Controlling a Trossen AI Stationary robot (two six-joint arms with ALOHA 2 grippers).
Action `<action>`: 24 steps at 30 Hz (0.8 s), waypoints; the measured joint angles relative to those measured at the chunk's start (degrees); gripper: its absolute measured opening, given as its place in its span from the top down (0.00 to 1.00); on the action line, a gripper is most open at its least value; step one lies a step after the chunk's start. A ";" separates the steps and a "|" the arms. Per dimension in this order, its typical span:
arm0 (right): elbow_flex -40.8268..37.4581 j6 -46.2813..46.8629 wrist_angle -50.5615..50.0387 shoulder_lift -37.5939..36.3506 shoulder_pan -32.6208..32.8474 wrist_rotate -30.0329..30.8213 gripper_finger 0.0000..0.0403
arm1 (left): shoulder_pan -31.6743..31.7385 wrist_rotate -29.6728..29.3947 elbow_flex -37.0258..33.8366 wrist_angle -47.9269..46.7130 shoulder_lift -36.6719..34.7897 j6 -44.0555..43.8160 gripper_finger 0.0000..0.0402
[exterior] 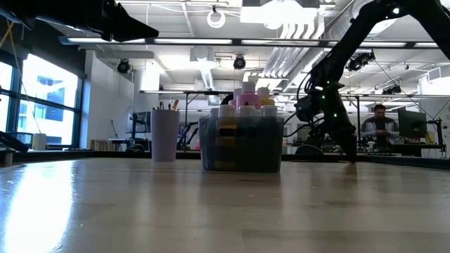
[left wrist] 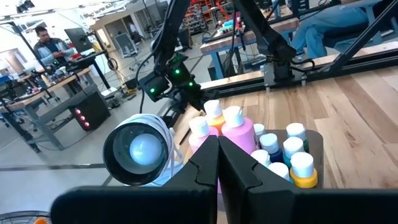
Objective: Pick & Place Paint Supplies
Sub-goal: Put the gold paint brush into the violet cup
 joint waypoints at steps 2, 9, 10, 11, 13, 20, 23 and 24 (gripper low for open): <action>-0.02 -0.17 0.07 0.00 0.25 -1.10 0.71 | -0.02 0.00 0.00 0.02 0.00 0.00 1.00; -0.09 0.07 3.04 0.00 1.10 -2.94 0.91 | -0.02 0.00 0.00 -0.01 0.00 0.09 1.00; -0.09 0.94 3.70 0.00 1.08 -1.31 0.93 | -0.02 0.00 0.00 0.00 0.00 0.11 1.00; -0.09 1.66 4.15 0.00 1.15 1.00 0.94 | -0.02 0.00 0.00 -0.02 0.00 0.11 1.00; -0.09 2.87 3.19 0.00 1.07 3.34 0.95 | 0.00 0.00 0.00 -0.01 0.00 0.11 1.00; -0.13 3.93 -3.34 0.00 1.14 6.04 0.89 | -0.01 -0.05 0.00 -0.02 0.00 0.22 1.00; -0.09 3.79 -2.89 0.00 1.26 8.34 0.85 | -0.02 -1.23 0.00 -0.04 0.00 0.27 1.00; -0.09 3.41 -2.35 0.00 1.23 8.87 0.83 | -0.01 -1.50 0.00 -0.07 0.00 0.22 1.00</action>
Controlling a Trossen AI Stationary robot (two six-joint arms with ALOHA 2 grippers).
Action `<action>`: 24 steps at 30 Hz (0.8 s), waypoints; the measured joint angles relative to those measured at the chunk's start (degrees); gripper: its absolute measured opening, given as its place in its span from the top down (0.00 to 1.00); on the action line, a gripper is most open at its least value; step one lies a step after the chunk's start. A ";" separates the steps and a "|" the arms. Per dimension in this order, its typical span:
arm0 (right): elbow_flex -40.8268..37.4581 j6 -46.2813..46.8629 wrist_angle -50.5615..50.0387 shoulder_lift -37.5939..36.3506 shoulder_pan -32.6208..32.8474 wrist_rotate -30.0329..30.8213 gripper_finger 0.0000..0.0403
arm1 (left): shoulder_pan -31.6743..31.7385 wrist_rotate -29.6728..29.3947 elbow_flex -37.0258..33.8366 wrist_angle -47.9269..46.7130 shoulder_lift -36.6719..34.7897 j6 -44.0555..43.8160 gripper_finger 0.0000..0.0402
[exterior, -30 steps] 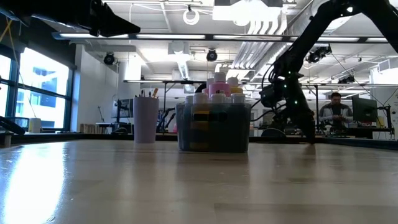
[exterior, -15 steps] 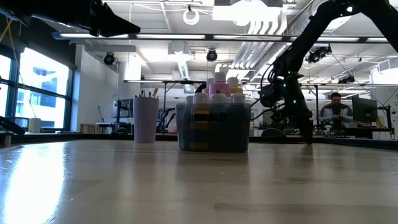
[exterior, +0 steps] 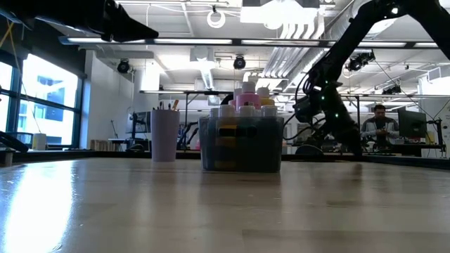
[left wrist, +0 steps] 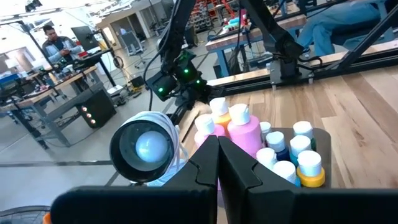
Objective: Pick & Place Paint Supplies
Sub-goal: Put the gold paint brush into the violet cup
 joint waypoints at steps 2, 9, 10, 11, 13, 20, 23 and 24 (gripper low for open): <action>0.00 -0.84 1.36 0.00 -0.02 0.51 0.78 | 0.01 -0.26 0.00 -0.24 0.00 -0.02 1.00; 0.00 -1.49 4.06 0.00 -0.06 0.54 0.62 | 0.01 -0.41 0.00 -0.43 0.02 -0.02 1.00; 0.00 -1.48 4.17 0.00 -0.06 0.75 0.61 | 0.01 -0.46 0.00 -0.41 0.02 -0.04 1.00; 0.00 -1.44 4.41 0.00 -0.06 1.12 0.60 | 0.00 -0.58 0.00 -0.41 0.02 -0.04 1.00; 0.00 -1.21 4.79 0.00 -0.06 1.58 0.59 | 0.00 -0.70 0.00 -0.43 0.02 -0.04 1.00; 0.00 -1.72 7.97 0.00 -0.06 -3.64 0.59 | 0.01 -0.84 0.00 -0.43 0.02 -0.07 1.00; 0.00 -1.65 8.24 0.00 -0.10 -3.73 0.59 | 0.01 -0.86 0.00 -0.43 0.02 -0.07 1.00; 0.00 -1.65 8.33 0.00 -0.10 -3.75 0.59 | 0.01 -0.86 0.00 -0.43 0.02 -0.07 1.00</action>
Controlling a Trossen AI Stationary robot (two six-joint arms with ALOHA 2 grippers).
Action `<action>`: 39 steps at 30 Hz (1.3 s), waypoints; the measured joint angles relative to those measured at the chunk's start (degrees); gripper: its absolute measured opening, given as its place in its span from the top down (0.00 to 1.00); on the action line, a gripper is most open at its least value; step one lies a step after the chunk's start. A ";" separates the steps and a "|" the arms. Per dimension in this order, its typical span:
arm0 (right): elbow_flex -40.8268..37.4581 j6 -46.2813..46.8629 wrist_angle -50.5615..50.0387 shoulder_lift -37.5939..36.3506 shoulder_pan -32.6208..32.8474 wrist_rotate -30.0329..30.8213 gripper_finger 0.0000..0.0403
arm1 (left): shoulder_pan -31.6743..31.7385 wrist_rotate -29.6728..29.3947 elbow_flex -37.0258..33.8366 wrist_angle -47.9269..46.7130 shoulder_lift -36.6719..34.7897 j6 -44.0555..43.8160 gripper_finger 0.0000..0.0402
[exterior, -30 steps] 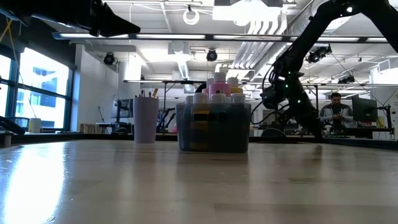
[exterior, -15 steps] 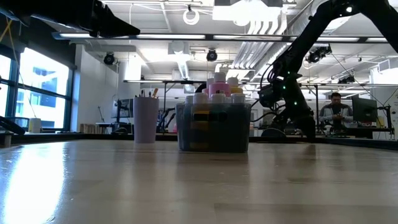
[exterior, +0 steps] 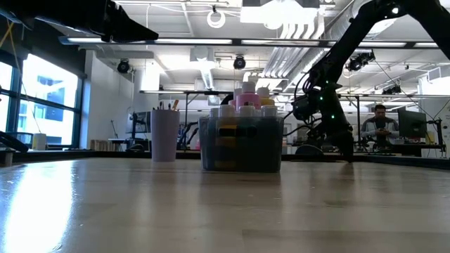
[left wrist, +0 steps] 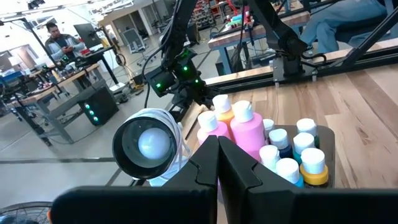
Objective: Pick & Place Paint Supplies
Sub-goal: Put the gold paint brush into the violet cup
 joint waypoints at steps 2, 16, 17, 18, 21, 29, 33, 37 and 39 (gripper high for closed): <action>0.00 0.00 0.07 0.00 0.00 -0.24 0.60 | 0.00 0.00 0.00 -0.01 0.00 0.00 1.00; 0.13 -1.51 2.14 -0.24 0.59 -12.51 0.84 | 0.00 -0.02 -0.02 -1.73 -0.02 -0.24 1.00; 0.17 -1.30 1.57 -0.24 0.81 -13.17 0.88 | 0.00 -0.02 -0.02 -1.73 -0.02 -0.24 1.00; 0.19 -1.19 0.68 -0.22 1.15 -13.74 0.93 | -0.01 -0.02 -0.02 -1.73 -0.02 -0.24 1.00; 0.20 -0.57 -1.03 -0.19 2.28 -14.00 0.98 | -0.01 -0.02 -0.02 -1.72 -0.02 -0.24 1.00; -0.18 6.59 -4.64 -0.67 6.86 -8.47 0.99 | -0.01 -0.02 -0.02 -1.70 -0.02 -0.24 1.00; -0.06 8.88 2.24 -3.09 7.56 -0.03 0.99 | -0.02 -0.02 -0.02 -1.68 -0.02 -0.24 1.00; -0.04 11.63 9.62 -3.76 5.82 3.21 0.99 | -0.02 -0.02 -0.02 -1.73 -0.02 -1.02 1.00; -0.02 11.64 11.05 -3.76 4.53 0.46 0.99 | -0.02 -0.02 -0.02 -1.85 -0.02 -1.65 1.00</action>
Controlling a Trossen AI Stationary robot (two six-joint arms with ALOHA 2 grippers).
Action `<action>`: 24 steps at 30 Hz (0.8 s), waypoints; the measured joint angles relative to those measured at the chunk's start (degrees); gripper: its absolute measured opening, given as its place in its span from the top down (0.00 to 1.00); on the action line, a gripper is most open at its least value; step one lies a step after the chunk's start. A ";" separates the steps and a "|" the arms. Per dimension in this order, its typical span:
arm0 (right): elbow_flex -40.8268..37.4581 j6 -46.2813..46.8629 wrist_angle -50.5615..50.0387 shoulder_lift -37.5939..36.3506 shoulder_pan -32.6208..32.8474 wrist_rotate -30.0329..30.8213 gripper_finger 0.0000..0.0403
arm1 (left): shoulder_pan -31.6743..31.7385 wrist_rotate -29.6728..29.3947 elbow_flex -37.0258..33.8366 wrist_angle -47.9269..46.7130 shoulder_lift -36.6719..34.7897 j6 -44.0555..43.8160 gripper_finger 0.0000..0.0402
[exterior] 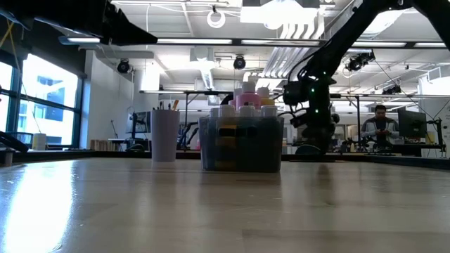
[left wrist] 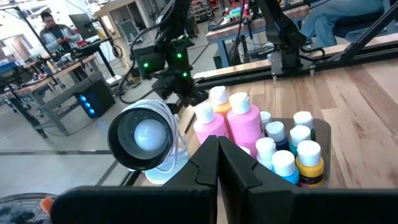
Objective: Pick & Place Paint Supplies
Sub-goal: Put the gold paint brush into the violet cup
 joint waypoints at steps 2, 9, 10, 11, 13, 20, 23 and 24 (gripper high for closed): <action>0.00 0.23 -0.33 0.58 -1.04 -2.76 0.99 | 0.00 0.00 0.00 -0.22 0.00 -0.03 1.00; -0.02 2.40 -1.19 1.92 -2.08 -5.60 0.99 | 0.00 0.00 0.00 -0.22 0.00 0.02 1.00; -0.02 2.44 -1.60 1.92 -1.85 -6.14 0.99 | 0.00 0.00 0.00 -0.22 0.00 0.02 1.00; 0.00 2.55 -2.44 1.92 -1.60 -6.99 0.99 | 0.00 0.00 0.00 -0.24 0.00 0.03 1.00; 0.00 2.63 -5.64 1.92 -1.20 -7.97 0.99 | 0.00 0.00 0.00 -0.22 0.00 0.08 1.00; 0.00 3.77 -18.04 1.92 1.15 -14.20 0.99 | 0.00 0.00 0.00 -0.24 0.00 0.12 1.00; -0.02 5.48 -20.60 1.92 2.91 -15.80 0.99 | 0.00 0.00 0.00 -0.26 0.00 0.12 1.00; -0.02 5.63 -20.87 1.92 3.57 -16.57 0.99 | 0.00 0.00 0.00 -0.24 0.00 0.12 1.00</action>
